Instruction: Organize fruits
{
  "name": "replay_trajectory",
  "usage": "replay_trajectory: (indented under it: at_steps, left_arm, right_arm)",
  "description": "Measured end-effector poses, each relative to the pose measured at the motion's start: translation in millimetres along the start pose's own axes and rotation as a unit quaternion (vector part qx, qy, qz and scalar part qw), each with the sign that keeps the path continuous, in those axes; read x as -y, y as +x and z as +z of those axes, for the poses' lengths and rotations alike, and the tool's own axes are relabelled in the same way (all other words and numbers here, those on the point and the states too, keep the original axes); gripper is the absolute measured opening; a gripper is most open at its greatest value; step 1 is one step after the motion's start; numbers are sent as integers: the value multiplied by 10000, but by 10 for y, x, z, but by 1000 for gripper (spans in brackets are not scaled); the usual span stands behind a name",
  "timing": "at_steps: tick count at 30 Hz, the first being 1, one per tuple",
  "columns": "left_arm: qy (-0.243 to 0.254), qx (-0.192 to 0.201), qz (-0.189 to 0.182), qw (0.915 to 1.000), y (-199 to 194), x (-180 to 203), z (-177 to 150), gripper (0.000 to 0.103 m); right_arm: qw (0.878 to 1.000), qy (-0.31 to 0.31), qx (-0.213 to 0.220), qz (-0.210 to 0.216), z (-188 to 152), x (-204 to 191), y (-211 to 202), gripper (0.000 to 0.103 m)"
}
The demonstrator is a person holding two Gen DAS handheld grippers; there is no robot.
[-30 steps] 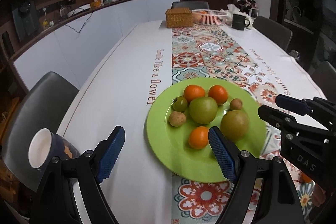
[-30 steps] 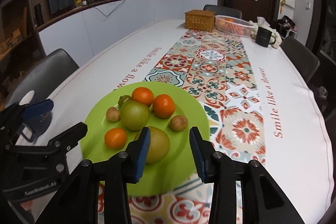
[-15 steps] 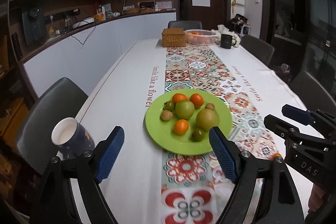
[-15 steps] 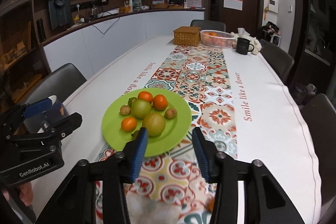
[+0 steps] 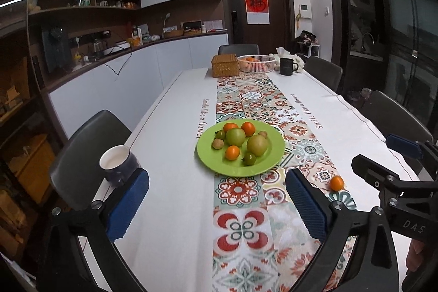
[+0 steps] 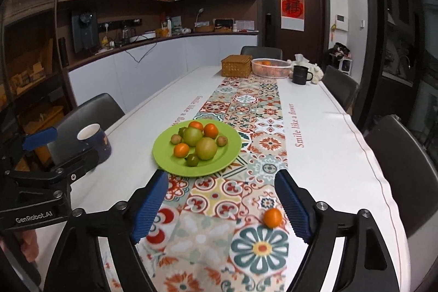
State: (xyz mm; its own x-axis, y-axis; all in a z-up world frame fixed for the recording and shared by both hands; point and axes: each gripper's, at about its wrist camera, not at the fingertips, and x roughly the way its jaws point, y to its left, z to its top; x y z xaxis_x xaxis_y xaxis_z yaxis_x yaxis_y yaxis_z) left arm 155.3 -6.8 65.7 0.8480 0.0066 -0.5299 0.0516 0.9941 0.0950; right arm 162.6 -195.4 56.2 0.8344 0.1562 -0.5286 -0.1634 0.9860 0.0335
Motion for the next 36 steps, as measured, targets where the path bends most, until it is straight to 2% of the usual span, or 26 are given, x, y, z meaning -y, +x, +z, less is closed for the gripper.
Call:
replay_trajectory:
  at_steps: [9,24,36]
  left_arm:
    - [-51,23,-102,9999,-276,0,-189,103]
    - [-17,116,-11,9999,-575,23,-326,103]
    - [-61,130,-60,9999,-633,9,-345,103]
  right_arm:
    - [9996,-54,246,-152,-184,-83,-413,92]
    - [9993,40,344,-149,-302,-113,-671,92]
    - [9992,45,360,-177,-336,-114,-724,92]
